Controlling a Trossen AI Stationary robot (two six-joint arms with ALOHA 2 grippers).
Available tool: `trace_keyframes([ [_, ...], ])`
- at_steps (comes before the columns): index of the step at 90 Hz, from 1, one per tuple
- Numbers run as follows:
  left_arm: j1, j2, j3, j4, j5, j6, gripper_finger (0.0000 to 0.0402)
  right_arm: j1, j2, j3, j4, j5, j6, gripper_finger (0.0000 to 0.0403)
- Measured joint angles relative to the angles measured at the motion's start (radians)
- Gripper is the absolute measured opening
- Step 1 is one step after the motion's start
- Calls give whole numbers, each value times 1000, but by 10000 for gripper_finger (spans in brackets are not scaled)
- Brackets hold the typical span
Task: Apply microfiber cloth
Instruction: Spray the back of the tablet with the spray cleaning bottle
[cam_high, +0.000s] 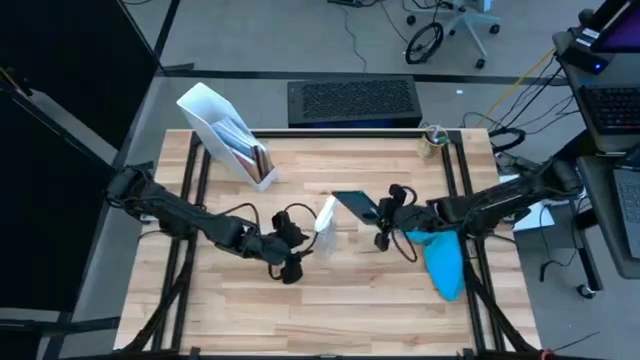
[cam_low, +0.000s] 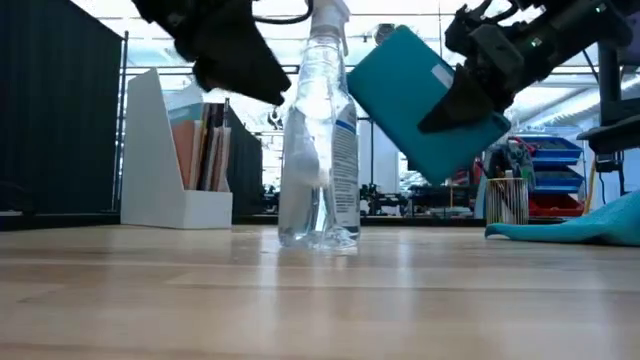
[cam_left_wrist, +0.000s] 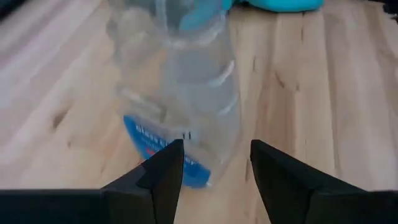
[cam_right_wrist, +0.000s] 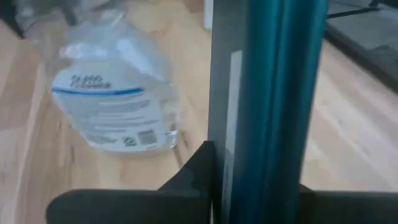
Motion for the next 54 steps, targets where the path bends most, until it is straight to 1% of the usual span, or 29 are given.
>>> trace_keyframes([
  [12, 8, 0, 35, 5, 0, 61, 174, -7, -41, 0, -34, 2, -1, 13],
  [22, 16, 0, 42, -5, 2, 62, 175, -6, -51, 0, -54, 24, -2, 13],
  [29, 22, 0, 43, -31, 1, 53, 186, -6, -50, 0, -56, 26, -2, 13],
  [40, 30, 0, 43, -72, 1, 29, 228, -6, -50, 0, -64, 40, -2, 13],
  [54, 30, 0, 43, -68, 1, 55, 304, -7, -50, 0, -64, 45, -7, 13],
])
